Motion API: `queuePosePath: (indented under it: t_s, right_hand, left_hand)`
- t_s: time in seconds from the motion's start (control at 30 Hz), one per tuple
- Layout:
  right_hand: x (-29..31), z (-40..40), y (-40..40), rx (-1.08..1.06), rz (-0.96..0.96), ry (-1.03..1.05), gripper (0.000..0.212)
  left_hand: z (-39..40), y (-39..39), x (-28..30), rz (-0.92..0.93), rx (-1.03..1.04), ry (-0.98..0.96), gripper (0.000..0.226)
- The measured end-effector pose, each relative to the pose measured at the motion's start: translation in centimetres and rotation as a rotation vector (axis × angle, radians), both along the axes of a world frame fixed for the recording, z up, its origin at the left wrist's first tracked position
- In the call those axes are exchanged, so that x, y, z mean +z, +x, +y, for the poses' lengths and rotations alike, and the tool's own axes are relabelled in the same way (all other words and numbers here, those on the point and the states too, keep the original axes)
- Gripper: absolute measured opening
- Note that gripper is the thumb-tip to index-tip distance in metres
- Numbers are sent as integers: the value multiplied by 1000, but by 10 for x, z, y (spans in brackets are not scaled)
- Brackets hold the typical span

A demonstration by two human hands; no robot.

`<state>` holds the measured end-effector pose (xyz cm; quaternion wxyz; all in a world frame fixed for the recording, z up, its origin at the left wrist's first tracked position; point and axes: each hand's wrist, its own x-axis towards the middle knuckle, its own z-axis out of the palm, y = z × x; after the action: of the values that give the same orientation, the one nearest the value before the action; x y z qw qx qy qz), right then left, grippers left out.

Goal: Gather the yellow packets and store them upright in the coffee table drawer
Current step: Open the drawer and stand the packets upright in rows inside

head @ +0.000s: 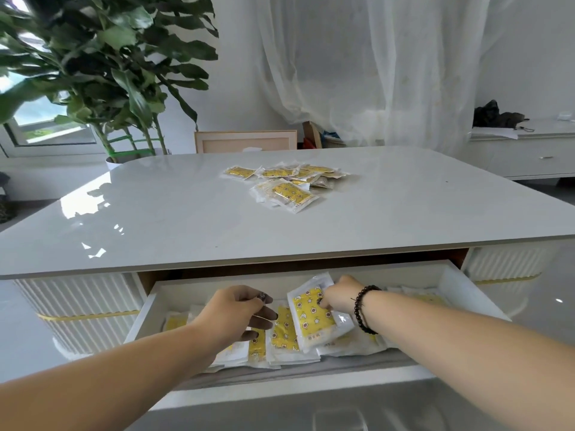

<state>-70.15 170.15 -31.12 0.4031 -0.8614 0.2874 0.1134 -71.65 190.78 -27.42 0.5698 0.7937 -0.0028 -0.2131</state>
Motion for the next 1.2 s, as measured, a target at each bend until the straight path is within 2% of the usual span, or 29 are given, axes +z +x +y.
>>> queuePosePath:
  t_s: [0.2, 0.3, 0.4, 0.53, 0.67, 0.73, 0.83, 0.97, 1.13, 1.2]
  right_hand:
    - [-12, 27, 15, 82, 29, -42, 31]
    - [-16, 32, 17, 128, 33, -64, 14]
    - [-21, 32, 18, 145, 5, -122, 16]
    - [-17, 31, 17, 219, -38, -345, 24]
    - [2, 21, 23, 211, -100, -440, 31]
    - [15, 18, 26, 235, -23, -397, 28]
    - [41, 15, 23, 318, 134, -128, 22]
    - [77, 6, 19, 462, 191, 40, 19]
    - [104, -5, 31, 484, 146, 167, 26]
    - [109, -7, 42, 429, 63, 223, 20]
  left_hand:
    - [1, 3, -8, 18, -8, 11, 23]
    - [2, 4, -9, 22, -6, 7, 23]
    - [2, 5, -9, 27, -5, -2, 23]
    - [0, 9, -5, 16, -3, -25, 23]
    - [-4, 17, 13, -87, -12, -70, 22]
    - [-7, 27, 25, -173, -9, -98, 22]
    - [-15, 49, 36, -305, 47, -124, 22]
    - [-28, 93, 30, -664, 75, 195, 21]
    - [-52, 149, 19, -671, 48, 375, 37]
    - [-61, 166, 17, -702, 39, 414, 42]
